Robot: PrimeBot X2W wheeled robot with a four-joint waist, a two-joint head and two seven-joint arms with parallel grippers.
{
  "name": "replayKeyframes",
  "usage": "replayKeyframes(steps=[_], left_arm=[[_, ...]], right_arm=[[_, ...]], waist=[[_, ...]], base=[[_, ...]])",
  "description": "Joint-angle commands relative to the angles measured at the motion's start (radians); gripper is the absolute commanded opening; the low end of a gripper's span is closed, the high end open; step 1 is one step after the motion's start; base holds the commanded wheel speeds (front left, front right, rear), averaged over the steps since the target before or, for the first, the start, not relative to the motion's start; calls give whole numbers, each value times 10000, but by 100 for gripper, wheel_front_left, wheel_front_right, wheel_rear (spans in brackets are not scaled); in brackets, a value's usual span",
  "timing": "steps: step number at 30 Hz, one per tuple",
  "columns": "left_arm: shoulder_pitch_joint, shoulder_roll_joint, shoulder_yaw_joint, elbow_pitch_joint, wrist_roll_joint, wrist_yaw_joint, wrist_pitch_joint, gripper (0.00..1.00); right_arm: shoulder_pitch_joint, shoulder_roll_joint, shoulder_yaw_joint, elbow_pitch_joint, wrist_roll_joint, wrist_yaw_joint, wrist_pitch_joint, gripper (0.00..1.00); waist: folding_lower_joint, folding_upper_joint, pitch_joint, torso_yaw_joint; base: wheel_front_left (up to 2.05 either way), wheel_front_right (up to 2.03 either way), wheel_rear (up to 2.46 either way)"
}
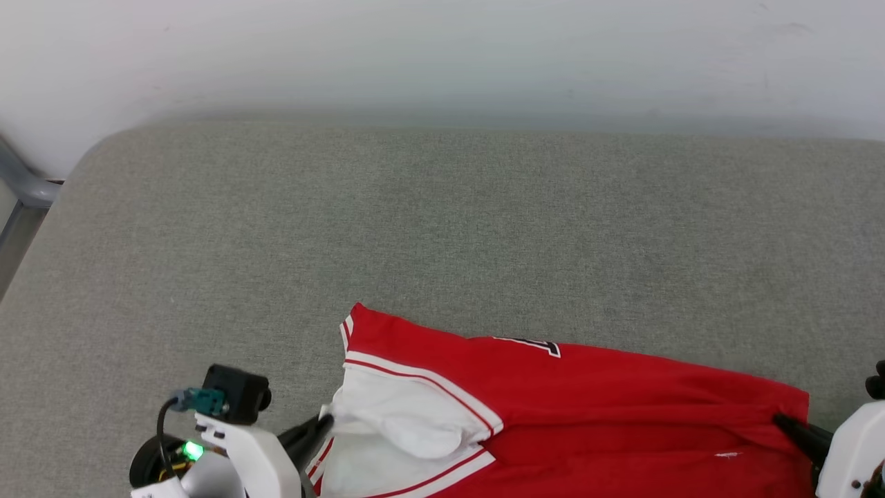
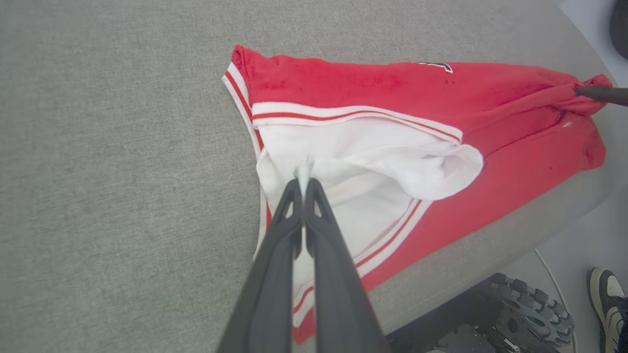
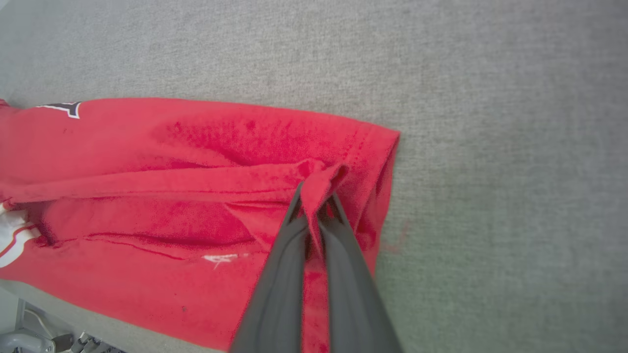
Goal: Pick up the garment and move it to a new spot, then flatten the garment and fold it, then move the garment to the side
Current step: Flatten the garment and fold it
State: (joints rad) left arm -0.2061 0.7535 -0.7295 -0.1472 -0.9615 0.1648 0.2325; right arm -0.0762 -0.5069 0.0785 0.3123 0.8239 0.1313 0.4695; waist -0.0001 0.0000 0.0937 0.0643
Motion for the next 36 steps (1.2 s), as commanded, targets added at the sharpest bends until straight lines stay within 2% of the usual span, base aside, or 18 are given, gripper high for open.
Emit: replayKeyframes(steps=[1,16,17,18,19,20,21,22,28,36], left_arm=[[229,66,-85,112,5,18,-70,0],[546,-287,-664,1336,66,-266,39,0],[532,-299,-714,1399,97,-302,64,0],[514,-315,-782,1461,141,-311,80,0],[503,-351,-827,1520,183,-325,83,2],[499,-382,-864,1580,192,-349,81,38],[507,-412,-900,1627,220,-362,65,93],[522,-456,-907,1655,253,-360,6,100],[752,-709,-656,1591,182,-105,-651,100],[1007,-914,165,1028,265,632,-2048,100]], right_arm=[[231,-186,120,-154,113,-11,75,0],[451,-1427,1468,-595,259,-13,-10,0],[454,-1482,1550,-559,299,-13,-15,13],[451,-1520,1629,-523,348,-13,-16,49],[445,-1545,1693,-476,380,-13,-3,100],[427,-1581,1789,-482,397,-13,-18,100],[430,-1616,1853,-458,447,-13,-23,100],[455,-1663,1913,-431,491,-13,-17,100],[537,-1792,1986,-663,965,-13,197,100],[776,-1565,875,-1104,1382,-11,1164,100]], waist=[[1,0,-9,-7],[1,0,99,-61],[1,0,101,-63],[1,0,97,-70],[1,0,84,-75],[1,0,64,-81],[1,0,22,-91],[1,0,-46,-94],[1,0,-573,-190],[1,0,-853,-233]], base=[[0,0,0],[0,0,0],[0,0,0],[0,0,0],[0,0,0],[0,0,0],[0,0,0],[0,0,0],[0,0,0],[0,0,0]])
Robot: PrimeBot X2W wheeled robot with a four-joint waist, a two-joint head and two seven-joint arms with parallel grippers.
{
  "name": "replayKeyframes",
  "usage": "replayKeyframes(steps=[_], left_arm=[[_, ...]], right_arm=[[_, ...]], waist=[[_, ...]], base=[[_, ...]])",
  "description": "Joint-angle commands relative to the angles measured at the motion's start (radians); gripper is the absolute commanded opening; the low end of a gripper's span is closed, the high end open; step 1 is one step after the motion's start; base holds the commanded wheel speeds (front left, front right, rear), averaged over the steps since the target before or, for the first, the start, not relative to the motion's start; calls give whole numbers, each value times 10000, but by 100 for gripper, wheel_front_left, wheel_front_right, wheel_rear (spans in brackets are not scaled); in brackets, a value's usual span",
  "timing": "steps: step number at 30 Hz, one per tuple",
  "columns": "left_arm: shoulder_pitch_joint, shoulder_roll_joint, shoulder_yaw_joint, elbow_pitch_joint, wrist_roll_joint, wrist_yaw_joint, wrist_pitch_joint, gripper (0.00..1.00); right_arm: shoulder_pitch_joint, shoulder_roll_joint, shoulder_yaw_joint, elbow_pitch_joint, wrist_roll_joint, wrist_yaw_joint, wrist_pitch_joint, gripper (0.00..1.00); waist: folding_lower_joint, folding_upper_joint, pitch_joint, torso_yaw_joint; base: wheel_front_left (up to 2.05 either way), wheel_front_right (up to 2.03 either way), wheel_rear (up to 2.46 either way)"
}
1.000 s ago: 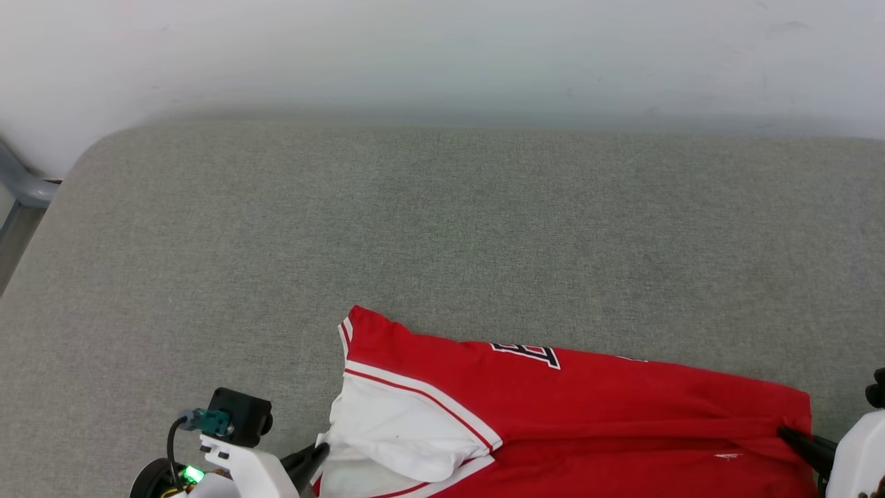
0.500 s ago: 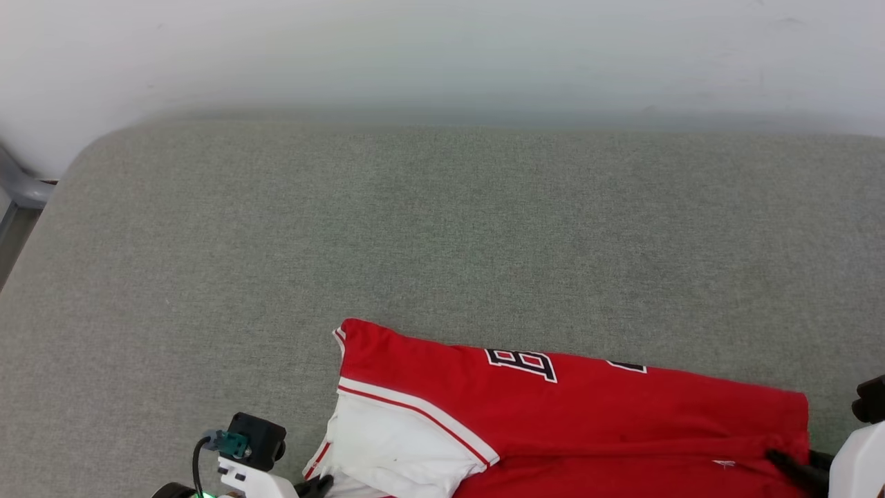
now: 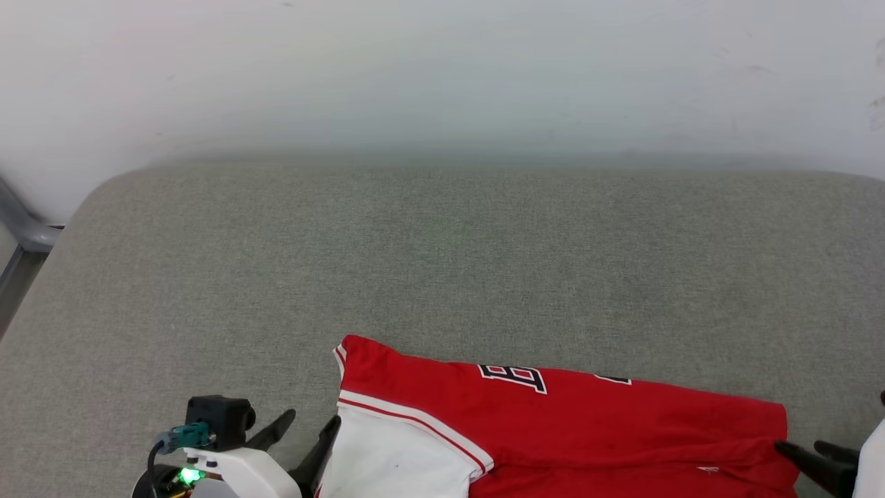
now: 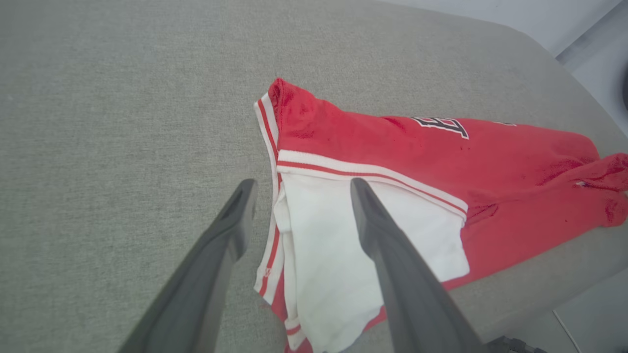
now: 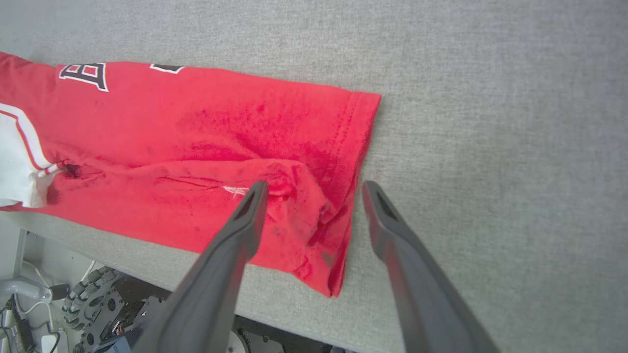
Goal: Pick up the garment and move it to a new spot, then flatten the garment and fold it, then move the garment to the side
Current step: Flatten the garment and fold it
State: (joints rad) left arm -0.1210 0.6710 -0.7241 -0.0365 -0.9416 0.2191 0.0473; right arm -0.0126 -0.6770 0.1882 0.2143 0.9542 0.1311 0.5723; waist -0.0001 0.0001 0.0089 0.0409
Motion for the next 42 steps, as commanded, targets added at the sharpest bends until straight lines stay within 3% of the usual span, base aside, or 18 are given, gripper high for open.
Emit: replayKeyframes(steps=[1,7,12,18,22,29,42], left_arm=[[136,-94,199,-142,120,165,-398,100],[-40,-220,614,-244,812,567,-1748,100],[-120,-405,912,12,1625,942,-2812,100],[-173,-890,1860,44,2751,801,-3129,100],[214,-1425,2746,-80,3536,503,-3138,100],[707,-2117,3850,219,4308,-342,-3141,100],[635,-3012,4846,829,5173,-1432,-3132,100]], right_arm=[[172,219,-443,-194,123,-9,284,100],[198,853,-1651,-387,-128,-9,1088,100],[83,1884,-2795,-246,-849,-9,1855,100],[-174,3128,-4075,147,-1869,-9,2520,100],[-374,3747,-4783,632,-2632,-9,2793,100],[-485,4700,-5015,1276,-3114,-8,2933,100],[-582,5313,-4160,1374,-2701,12,3377,100]], waist=[[1,-1,2,7],[1,-1,133,45],[1,-1,364,149],[1,-1,768,391],[1,-1,1032,536],[1,-1,1280,695],[1,-1,1431,746]], base=[[0,0,0],[0,0,0],[0,0,0],[0,0,0],[0,0,0],[0,0,0],[0,0,0]])
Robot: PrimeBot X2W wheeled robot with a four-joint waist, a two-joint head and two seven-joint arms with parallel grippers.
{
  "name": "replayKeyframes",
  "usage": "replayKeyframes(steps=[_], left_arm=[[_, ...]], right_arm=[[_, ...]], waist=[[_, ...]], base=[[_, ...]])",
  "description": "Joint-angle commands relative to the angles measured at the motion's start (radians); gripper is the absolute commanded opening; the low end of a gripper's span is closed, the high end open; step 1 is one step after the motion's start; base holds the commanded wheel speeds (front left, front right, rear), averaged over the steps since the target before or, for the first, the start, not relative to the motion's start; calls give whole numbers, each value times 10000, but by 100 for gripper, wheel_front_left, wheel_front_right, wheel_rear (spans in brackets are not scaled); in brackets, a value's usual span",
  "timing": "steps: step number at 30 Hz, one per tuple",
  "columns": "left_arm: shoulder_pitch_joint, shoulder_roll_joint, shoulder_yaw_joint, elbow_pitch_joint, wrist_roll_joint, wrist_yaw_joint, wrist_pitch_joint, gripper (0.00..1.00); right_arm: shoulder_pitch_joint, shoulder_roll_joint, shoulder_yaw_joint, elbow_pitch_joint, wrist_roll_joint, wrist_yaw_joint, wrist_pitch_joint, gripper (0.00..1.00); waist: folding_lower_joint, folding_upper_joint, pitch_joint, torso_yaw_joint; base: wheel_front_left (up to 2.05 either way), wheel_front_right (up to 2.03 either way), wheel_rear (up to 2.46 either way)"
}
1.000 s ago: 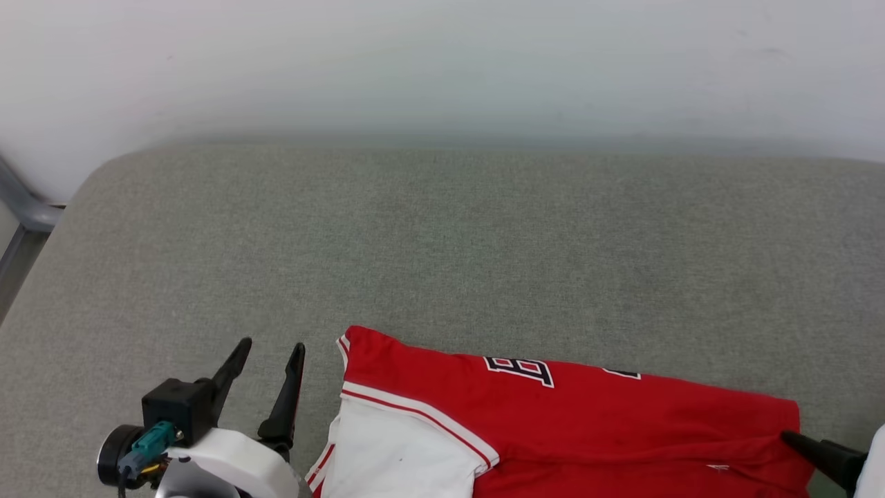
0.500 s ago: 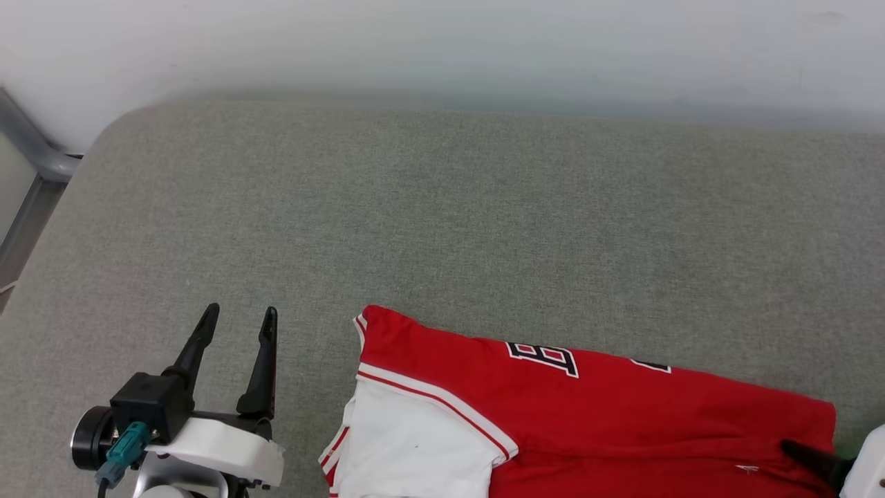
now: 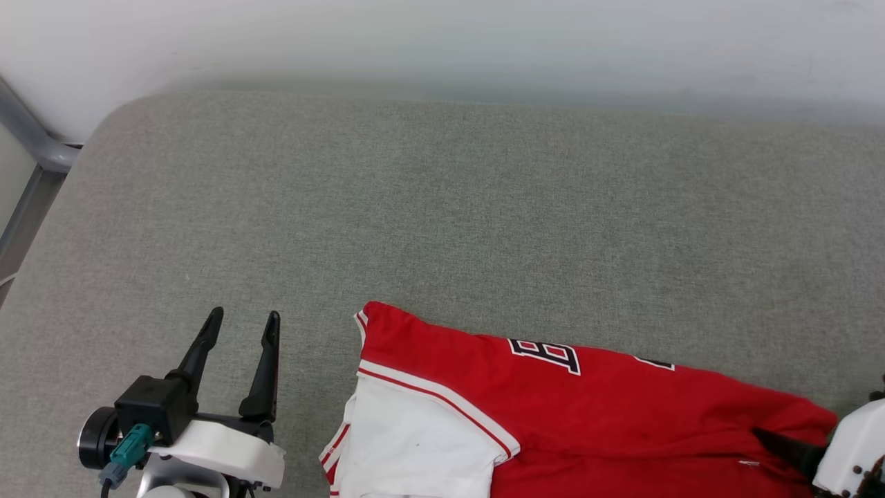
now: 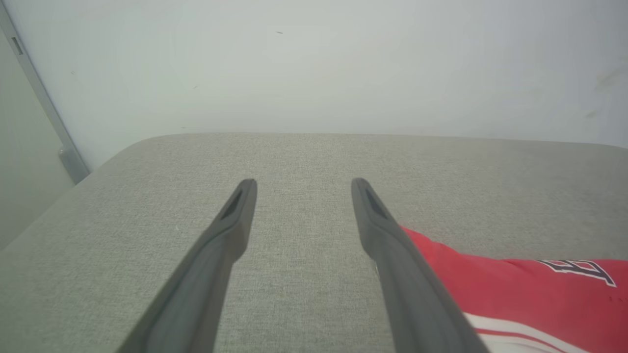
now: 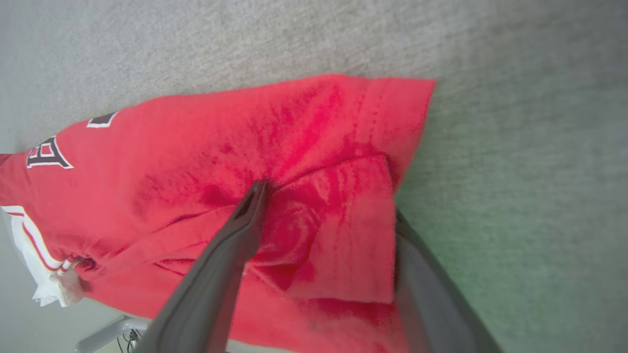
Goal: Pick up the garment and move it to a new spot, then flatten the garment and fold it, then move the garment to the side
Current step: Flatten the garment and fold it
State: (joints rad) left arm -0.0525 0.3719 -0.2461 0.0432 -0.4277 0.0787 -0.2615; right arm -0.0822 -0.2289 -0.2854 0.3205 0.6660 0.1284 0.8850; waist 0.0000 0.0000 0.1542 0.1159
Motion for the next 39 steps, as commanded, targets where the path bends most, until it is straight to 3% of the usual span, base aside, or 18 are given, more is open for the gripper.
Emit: replayKeyframes(steps=[1,5,7,8,23,33,39], left_arm=[[-34,-75,118,83,89,-93,-45,100],[73,-266,301,269,243,-309,-45,100],[114,-329,406,337,329,-390,-45,100],[125,-375,449,362,356,-441,-46,100],[330,-831,875,610,799,-920,-46,100],[415,-1047,1075,682,1009,-1130,-46,100],[528,-1202,1142,751,1087,-1228,-46,100]], right_arm=[[133,851,655,300,207,41,240,100],[226,844,881,372,284,39,184,100],[241,805,960,405,270,36,128,40],[242,752,1024,392,253,35,56,0],[0,-551,583,606,196,10,-1402,0],[-518,-1573,-398,1272,-738,13,-2317,0],[-569,-1681,-473,1294,-957,15,-2237,0]], waist=[[0,0,-55,-7],[0,0,-201,-24],[0,0,-256,-38],[0,0,-274,-42],[0,0,-564,-174],[0,0,-727,-312],[0,0,-1051,-406]], base=[[0,0,0],[0,0,0],[0,0,0],[0,0,0],[0,0,0],[0,0,0],[0,0,0]])
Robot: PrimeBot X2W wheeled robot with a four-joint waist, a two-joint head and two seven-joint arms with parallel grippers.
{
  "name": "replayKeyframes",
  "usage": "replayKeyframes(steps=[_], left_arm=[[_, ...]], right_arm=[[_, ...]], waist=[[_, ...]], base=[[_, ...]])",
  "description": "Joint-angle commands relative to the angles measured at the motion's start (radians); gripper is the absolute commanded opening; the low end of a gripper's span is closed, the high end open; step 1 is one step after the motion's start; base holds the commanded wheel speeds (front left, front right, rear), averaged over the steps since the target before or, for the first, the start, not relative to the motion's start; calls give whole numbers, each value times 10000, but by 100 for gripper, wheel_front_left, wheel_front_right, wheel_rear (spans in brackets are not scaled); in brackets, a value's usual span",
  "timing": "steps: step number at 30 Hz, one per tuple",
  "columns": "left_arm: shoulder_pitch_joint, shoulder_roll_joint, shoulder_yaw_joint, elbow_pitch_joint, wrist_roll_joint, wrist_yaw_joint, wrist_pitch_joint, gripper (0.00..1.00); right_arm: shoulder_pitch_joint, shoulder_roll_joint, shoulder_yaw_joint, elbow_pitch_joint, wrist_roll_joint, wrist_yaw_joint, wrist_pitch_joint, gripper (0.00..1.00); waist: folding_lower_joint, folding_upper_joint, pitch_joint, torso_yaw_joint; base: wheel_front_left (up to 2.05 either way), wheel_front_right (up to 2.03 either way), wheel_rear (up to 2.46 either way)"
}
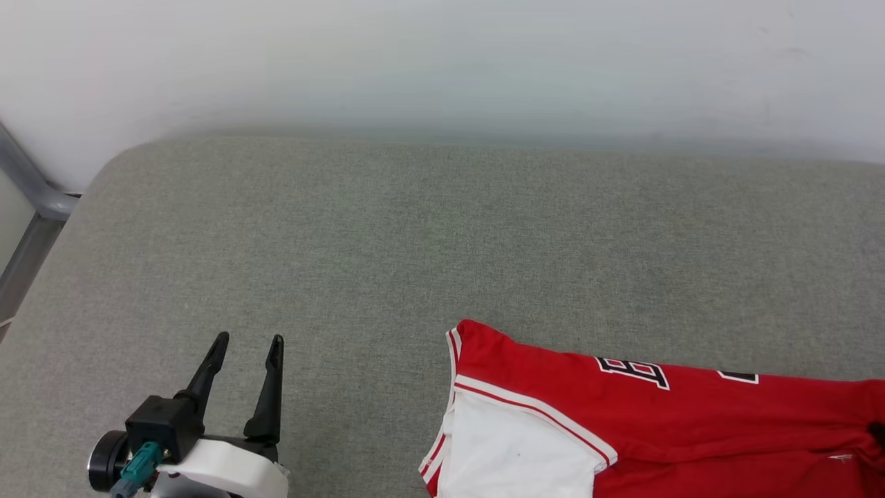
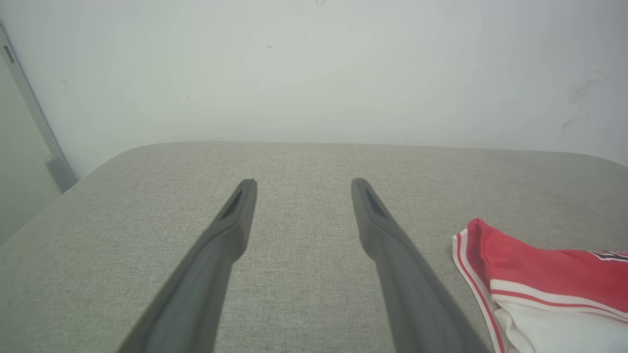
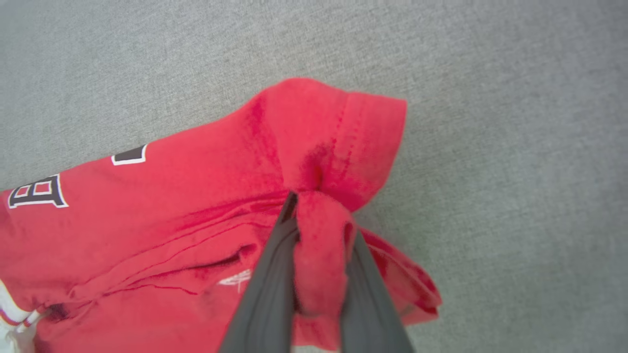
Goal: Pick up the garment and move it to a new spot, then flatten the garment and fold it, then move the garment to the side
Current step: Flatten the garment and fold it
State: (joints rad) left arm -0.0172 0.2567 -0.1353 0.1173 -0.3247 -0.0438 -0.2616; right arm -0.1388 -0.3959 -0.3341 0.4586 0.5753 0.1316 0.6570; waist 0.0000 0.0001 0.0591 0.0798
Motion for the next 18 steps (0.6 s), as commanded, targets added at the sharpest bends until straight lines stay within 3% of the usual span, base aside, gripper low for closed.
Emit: replayKeyframes(steps=[1,7,12,18], left_arm=[[190,-88,40,19,58,-22,-44,100],[409,-281,56,112,134,-121,-44,100],[634,-374,217,61,192,-164,-44,100],[768,-484,279,110,277,-268,-45,100]], right_arm=[[50,-18,15,-160,-86,-19,56,0],[397,127,145,-756,-150,-18,293,0],[1003,500,362,-2050,-61,-15,1223,0],[1576,1487,606,-3940,305,-15,2359,0]], waist=[[0,-1,-169,-65],[0,-1,-559,-113],[0,-1,-840,-144],[0,-1,-974,-82]], base=[[0,0,0],[0,0,0],[0,0,0],[0,0,0]])
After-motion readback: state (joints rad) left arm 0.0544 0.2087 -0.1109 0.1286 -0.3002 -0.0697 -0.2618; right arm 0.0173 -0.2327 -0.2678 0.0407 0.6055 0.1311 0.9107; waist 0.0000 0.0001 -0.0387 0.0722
